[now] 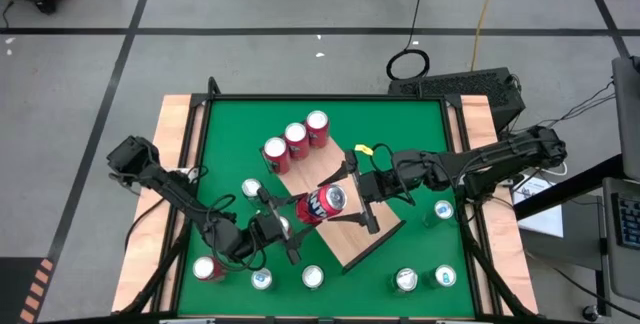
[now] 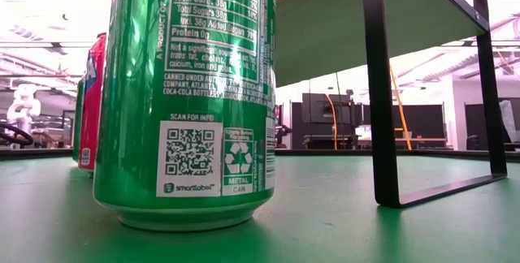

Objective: Place canned beverage on shelf
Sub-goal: Put the red soda can on the shelf

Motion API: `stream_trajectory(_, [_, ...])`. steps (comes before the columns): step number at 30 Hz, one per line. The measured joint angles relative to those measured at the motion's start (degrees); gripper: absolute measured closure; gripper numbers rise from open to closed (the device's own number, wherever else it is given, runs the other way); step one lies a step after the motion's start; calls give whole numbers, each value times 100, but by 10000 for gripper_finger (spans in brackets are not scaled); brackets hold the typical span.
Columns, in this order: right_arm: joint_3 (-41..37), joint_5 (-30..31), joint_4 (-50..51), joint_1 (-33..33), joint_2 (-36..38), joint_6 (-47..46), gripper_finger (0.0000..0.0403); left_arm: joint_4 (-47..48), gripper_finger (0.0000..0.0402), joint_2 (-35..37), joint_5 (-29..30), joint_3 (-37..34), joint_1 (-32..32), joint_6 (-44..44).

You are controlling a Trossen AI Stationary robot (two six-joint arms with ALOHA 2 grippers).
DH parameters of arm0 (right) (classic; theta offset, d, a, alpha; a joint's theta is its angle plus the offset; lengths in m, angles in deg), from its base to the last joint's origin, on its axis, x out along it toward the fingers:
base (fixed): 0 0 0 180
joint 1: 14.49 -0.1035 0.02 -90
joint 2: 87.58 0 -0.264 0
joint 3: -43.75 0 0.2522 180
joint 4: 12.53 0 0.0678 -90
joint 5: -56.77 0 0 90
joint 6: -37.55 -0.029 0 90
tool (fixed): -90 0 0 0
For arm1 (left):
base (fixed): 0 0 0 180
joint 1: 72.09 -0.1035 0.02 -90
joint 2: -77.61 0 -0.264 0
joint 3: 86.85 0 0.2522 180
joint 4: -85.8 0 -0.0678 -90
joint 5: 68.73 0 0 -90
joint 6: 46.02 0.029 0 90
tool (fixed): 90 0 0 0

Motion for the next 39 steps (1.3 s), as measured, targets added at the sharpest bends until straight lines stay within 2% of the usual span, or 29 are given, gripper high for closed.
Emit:
stream_trajectory(9, [0,-2,-39,0,0,-9,54,4,115,0,-7,0,0,0])
stream_trajectory(15, [0,-27,-33,0,0,-5,107,81,115,0,-18,0,0,-19])
stream_trajectory(19, [0,-26,-6,0,0,-2,118,157,114,0,-1,0,0,-99])
stream_trajectory(22, [0,-28,58,0,0,-18,107,360,94,2,19,0,0,-294])
stream_trajectory(28, [-2,-3,315,12,0,-75,100,404,14,4,439,2,105,-612])
stream_trajectory(32, [-2,-17,488,56,0,-73,102,434,15,50,880,2,350,-546])
stream_trajectory(39, [-2,0,652,348,-46,-61,102,419,17,741,1074,2,808,-519])
